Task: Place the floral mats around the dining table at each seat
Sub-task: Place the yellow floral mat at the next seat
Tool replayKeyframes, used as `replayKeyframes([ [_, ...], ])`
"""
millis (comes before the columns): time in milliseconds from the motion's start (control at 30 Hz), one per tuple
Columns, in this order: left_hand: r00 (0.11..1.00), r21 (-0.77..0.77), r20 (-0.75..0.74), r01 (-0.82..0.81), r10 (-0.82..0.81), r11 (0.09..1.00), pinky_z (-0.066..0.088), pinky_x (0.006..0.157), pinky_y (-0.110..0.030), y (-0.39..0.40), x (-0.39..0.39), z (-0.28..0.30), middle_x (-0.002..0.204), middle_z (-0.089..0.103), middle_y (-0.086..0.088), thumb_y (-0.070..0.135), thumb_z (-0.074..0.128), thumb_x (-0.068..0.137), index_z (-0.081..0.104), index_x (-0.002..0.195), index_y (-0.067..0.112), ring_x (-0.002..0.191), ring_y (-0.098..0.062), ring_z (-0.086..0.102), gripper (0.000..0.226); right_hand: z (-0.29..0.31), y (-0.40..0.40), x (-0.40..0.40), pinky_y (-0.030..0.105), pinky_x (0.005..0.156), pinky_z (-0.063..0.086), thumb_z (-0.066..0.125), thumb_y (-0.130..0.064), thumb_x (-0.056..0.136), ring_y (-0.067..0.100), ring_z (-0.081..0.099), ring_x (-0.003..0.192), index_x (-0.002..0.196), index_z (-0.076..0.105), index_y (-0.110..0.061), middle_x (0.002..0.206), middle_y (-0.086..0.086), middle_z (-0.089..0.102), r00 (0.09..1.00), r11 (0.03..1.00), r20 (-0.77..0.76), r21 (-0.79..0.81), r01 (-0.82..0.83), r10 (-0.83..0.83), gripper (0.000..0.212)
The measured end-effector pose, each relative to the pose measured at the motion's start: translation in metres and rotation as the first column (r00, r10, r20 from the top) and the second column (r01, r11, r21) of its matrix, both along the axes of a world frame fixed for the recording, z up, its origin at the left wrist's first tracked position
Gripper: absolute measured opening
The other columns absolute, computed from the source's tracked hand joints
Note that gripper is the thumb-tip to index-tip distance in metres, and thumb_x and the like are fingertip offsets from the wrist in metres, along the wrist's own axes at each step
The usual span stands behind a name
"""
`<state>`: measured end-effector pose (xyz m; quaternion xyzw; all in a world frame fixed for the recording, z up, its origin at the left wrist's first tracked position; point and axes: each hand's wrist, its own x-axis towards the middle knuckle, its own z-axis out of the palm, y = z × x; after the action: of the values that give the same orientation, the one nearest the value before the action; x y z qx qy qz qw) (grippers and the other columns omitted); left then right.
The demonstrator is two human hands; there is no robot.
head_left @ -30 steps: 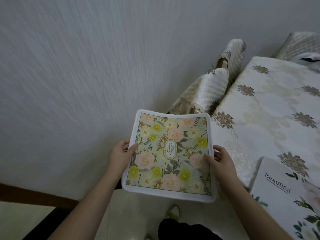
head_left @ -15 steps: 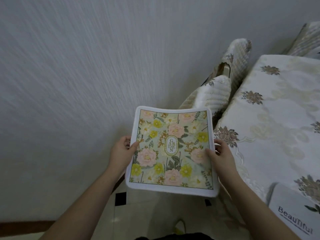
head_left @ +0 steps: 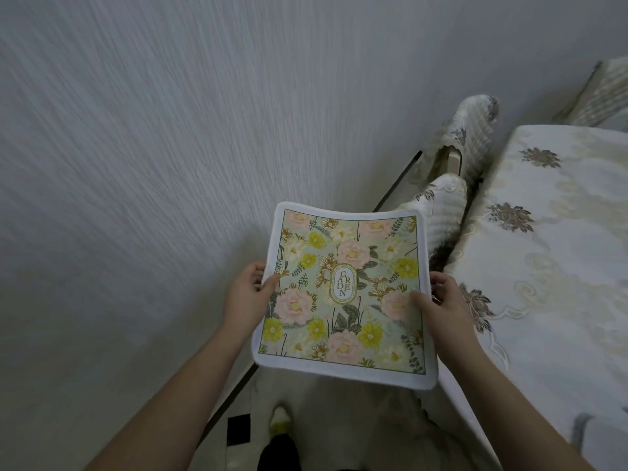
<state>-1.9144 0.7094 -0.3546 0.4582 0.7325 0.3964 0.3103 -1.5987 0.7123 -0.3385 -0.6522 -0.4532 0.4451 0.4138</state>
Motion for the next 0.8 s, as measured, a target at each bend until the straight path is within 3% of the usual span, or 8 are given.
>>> replayKeyframes([
  [100,0.999,-0.009,-0.002,0.035,-0.035,0.999,0.056,0.061,-0.032,0.030,-0.018,-0.007,0.090,0.070,0.007,0.023,0.066,0.094,0.060,0.099,0.024,0.073,-0.012,0.069,0.008,0.004,0.024,-0.019,0.021,0.059,0.051,0.061,-0.015,0.092,0.006,0.065,0.084,0.122,0.053,-0.021,0.103,-0.008,0.065,0.999,1.000,0.045,0.012,0.009,-0.009,0.031],
  [233,0.992,-0.013,0.041,0.122,-0.121,0.992,0.059,0.067,-0.041,0.072,-0.045,-0.008,0.093,0.070,0.006,0.026,0.066,0.094,0.059,0.099,0.026,0.075,-0.015,0.070,0.008,0.008,0.052,-0.045,0.032,0.065,0.056,0.062,-0.019,0.092,0.012,0.067,0.088,0.125,0.051,-0.024,0.107,-0.006,0.065,0.995,0.997,0.065,0.002,0.071,-0.071,0.035],
  [367,0.970,-0.012,0.072,0.234,-0.232,0.972,0.060,0.068,-0.041,0.113,-0.071,-0.001,0.095,0.070,0.006,0.029,0.067,0.093,0.059,0.099,0.024,0.078,-0.018,0.071,0.011,0.012,0.071,-0.063,0.045,0.075,0.060,0.063,-0.020,0.091,0.018,0.068,0.090,0.121,0.050,-0.029,0.108,-0.005,0.066,0.988,0.989,0.050,-0.019,0.148,-0.147,0.034],
  [533,0.930,-0.008,0.096,0.356,-0.354,0.934,0.059,0.071,-0.042,0.153,-0.079,0.006,0.099,0.071,0.004,0.026,0.067,0.093,0.060,0.100,0.026,0.082,-0.018,0.071,0.010,0.010,0.077,-0.073,0.043,0.069,0.061,0.062,-0.022,0.092,0.017,0.070,0.089,0.127,0.050,-0.025,0.113,-0.003,0.066,0.969,0.970,0.067,-0.036,0.239,-0.236,0.037],
  [700,0.890,0.003,0.129,0.441,-0.438,0.898,0.056,0.062,-0.033,0.186,-0.056,0.008,0.096,0.071,0.007,0.021,0.066,0.094,0.058,0.095,0.027,0.080,-0.015,0.071,0.010,0.018,0.084,-0.063,0.031,0.060,0.056,0.060,-0.017,0.094,0.012,0.067,0.086,0.116,0.051,-0.028,0.104,-0.009,0.064,0.943,0.948,0.109,-0.009,0.317,-0.314,0.026],
  [800,0.858,-0.005,0.137,0.500,-0.494,0.866,0.060,0.065,-0.039,0.209,-0.035,0.005,0.097,0.072,0.003,0.021,0.067,0.093,0.060,0.100,0.023,0.080,-0.017,0.072,0.010,0.016,0.087,-0.048,0.030,0.060,0.055,0.059,-0.018,0.094,0.014,0.067,0.088,0.120,0.049,-0.025,0.107,-0.005,0.063,0.926,0.929,0.104,-0.033,0.368,-0.363,0.028],
])
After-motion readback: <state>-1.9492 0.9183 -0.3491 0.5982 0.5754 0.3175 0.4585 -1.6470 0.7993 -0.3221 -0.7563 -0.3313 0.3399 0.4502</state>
